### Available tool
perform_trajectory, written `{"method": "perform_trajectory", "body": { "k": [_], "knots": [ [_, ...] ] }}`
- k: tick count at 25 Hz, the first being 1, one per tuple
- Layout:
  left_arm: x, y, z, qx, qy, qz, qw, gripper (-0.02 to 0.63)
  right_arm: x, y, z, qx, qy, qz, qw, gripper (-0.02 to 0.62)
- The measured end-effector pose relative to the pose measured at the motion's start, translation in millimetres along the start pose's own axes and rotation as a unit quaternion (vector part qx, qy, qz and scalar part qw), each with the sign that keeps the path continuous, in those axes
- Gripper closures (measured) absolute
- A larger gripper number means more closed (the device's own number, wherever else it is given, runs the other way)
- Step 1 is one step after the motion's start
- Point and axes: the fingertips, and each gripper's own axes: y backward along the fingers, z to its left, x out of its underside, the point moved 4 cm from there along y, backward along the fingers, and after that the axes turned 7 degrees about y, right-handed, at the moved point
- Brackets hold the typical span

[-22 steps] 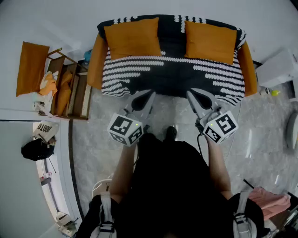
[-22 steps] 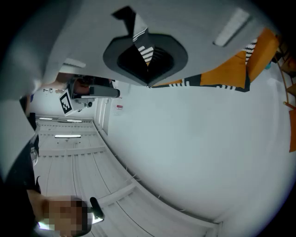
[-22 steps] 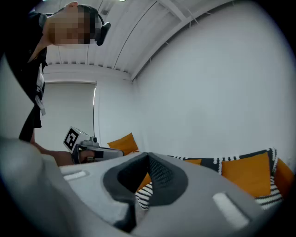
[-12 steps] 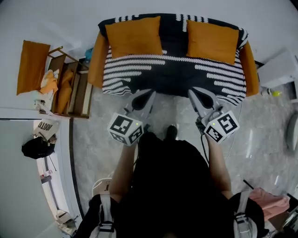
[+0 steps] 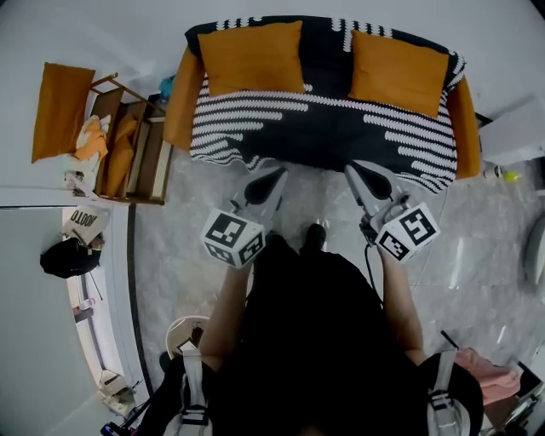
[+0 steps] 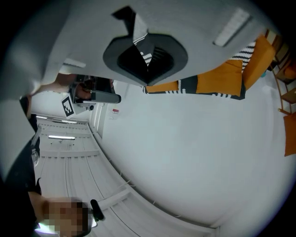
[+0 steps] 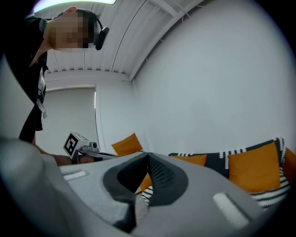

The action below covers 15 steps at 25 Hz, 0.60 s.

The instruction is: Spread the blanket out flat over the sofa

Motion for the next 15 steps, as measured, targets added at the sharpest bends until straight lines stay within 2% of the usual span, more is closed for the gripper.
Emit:
{"method": "perform_trajectory", "body": {
  "k": [9, 15],
  "knots": [
    [19.7, 8.2, 23.5, -0.036, 0.030, 0.012, 0.9988, 0.597, 18.6, -23.2, -2.6, -0.022, -0.011, 0.029, 0.999, 0.594],
    [36.1, 16.9, 57.3, -0.047, 0.048, 0.017, 0.9976, 0.595, 26.7, -47.6, 4.6, -0.025, -0.003, 0.046, 0.999, 0.594]
  ]
}}
